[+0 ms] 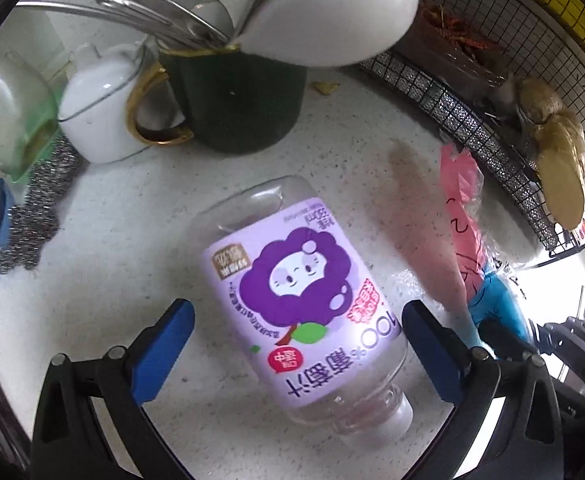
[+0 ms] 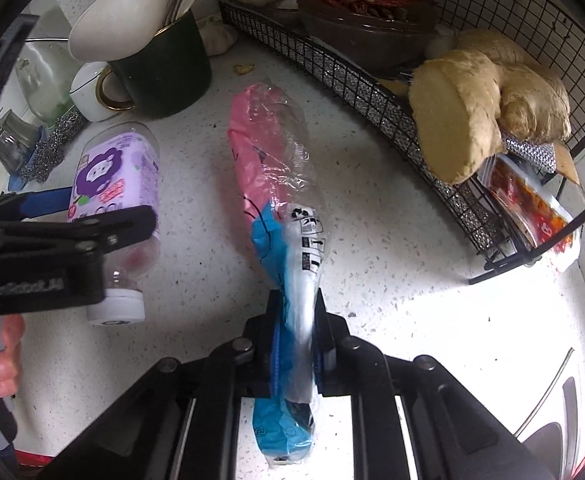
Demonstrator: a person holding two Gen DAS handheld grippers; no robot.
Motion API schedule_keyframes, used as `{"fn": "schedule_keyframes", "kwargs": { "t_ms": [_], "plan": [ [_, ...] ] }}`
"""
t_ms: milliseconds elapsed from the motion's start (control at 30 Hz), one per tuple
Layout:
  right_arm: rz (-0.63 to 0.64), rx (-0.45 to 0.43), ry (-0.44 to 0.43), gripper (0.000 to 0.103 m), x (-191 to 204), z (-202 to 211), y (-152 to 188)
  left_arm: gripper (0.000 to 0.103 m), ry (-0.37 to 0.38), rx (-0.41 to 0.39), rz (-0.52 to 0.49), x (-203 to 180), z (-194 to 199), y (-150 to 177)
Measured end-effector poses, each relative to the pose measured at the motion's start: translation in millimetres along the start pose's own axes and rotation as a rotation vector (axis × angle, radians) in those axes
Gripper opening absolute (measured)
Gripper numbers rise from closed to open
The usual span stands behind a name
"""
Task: Collect trash
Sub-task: 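Grasp the pink-and-blue wrapper with the right tool while the left tool grasps the purple-label bottle, then carry the bottle and wrapper down toward the red bin under the counter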
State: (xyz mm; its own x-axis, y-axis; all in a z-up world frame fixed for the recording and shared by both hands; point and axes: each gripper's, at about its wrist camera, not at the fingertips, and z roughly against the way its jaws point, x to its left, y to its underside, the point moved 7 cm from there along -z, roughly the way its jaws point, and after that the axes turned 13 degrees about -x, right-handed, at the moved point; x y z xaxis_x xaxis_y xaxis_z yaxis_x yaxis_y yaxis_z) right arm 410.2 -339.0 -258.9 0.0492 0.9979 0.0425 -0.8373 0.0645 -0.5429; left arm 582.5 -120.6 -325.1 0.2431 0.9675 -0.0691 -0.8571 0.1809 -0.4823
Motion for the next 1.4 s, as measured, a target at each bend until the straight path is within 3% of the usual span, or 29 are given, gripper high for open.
{"fn": "schedule_keyframes", "kwargs": {
  "t_ms": [33, 67, 133, 200, 267, 300, 367, 433, 500, 633, 833, 967, 1167, 1400],
  "plan": [
    [-0.002, 0.002, -0.004, 0.011, -1, 1, 1, 0.103, -0.005, 0.008, 0.001, 0, -4, 1],
    [-0.002, 0.001, -0.007, 0.011, -1, 2, 2, 0.093, -0.01, 0.012, 0.001, 1, -7, 2],
    [0.002, 0.011, -0.008, 0.011, -4, 4, 6, 0.085, 0.023, 0.022, 0.026, 1, -11, 5],
    [0.0, 0.023, -0.002, 0.011, -4, 5, 10, 0.082, 0.043, 0.014, 0.025, 0, -8, 7],
    [0.011, 0.034, 0.017, 0.011, -5, 6, 12, 0.081, 0.041, 0.028, 0.005, -3, -5, 6],
    [0.01, 0.035, 0.018, 0.011, -7, 9, 13, 0.081, 0.044, -0.015, -0.002, -3, 3, 5],
    [0.017, 0.011, 0.055, 0.011, -12, 15, 17, 0.081, 0.03, 0.014, 0.008, 1, 10, 16],
    [-0.074, 0.022, 0.006, 0.011, -19, 15, 28, 0.08, 0.038, 0.037, -0.012, -3, 17, 25],
    [-0.052, 0.005, 0.027, 0.011, -19, 19, 30, 0.08, 0.038, 0.021, -0.059, -7, 24, 29],
    [-0.054, 0.016, -0.001, 0.01, -9, 26, 31, 0.08, 0.033, 0.038, -0.022, -2, 38, 42],
    [-0.018, -0.014, -0.038, 0.01, 6, 61, 35, 0.08, -0.012, 0.007, -0.019, 0, 72, 54],
    [0.023, -0.052, -0.056, 0.01, 15, 94, 36, 0.08, -0.036, -0.034, -0.022, -13, 91, 46],
    [0.067, -0.115, -0.069, 0.01, 25, 141, 48, 0.08, -0.059, -0.089, -0.03, -7, 137, 66],
    [0.123, -0.166, -0.11, 0.01, 38, 183, 71, 0.08, -0.092, -0.135, -0.012, 20, 188, 114]
  ]
}}
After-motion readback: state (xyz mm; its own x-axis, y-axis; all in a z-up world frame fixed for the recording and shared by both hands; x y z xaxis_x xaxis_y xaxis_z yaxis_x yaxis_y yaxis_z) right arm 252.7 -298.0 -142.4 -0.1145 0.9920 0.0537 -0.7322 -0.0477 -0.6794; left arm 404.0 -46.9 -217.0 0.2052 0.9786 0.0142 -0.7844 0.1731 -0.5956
